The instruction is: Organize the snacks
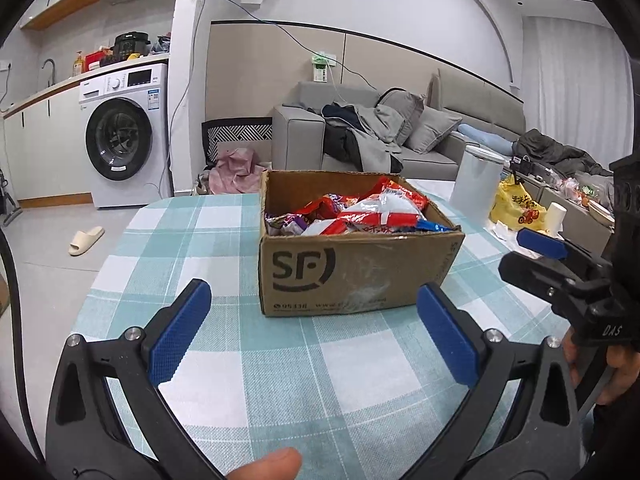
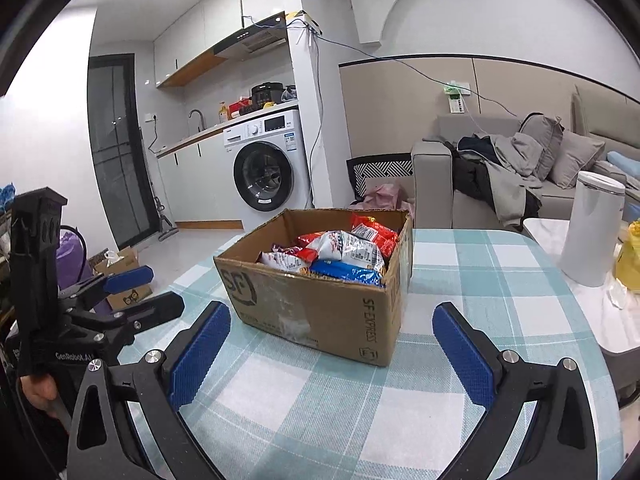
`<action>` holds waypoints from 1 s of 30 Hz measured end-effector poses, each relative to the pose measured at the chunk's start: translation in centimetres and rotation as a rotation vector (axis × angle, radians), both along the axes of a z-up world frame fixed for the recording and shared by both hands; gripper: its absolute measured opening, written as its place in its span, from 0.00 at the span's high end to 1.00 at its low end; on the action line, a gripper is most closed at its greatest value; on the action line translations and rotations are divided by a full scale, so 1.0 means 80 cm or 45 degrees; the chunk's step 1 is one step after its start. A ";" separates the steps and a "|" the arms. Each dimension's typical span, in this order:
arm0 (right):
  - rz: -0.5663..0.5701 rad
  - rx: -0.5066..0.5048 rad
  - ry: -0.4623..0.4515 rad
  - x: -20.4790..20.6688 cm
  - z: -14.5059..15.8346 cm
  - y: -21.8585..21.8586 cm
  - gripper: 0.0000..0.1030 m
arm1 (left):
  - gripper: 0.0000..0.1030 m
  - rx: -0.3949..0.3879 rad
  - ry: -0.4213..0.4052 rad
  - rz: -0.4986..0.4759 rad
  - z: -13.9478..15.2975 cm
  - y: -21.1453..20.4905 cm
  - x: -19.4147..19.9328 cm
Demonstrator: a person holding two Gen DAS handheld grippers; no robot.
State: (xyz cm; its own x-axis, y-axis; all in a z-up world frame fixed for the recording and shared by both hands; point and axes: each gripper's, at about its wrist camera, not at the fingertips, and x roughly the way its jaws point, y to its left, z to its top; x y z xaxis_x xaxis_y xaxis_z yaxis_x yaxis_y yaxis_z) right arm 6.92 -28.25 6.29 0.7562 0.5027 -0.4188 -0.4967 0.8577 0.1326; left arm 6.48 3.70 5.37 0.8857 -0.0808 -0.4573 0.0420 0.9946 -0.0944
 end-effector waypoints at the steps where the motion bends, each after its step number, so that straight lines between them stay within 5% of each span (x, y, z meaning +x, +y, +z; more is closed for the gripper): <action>1: 0.004 -0.003 -0.004 -0.002 0.000 0.000 0.00 | 0.00 -0.002 -0.004 0.003 -0.002 0.001 -0.002; 30: 0.031 -0.011 -0.135 -0.037 -0.026 0.001 0.00 | 0.00 0.022 -0.074 0.061 -0.034 0.012 -0.023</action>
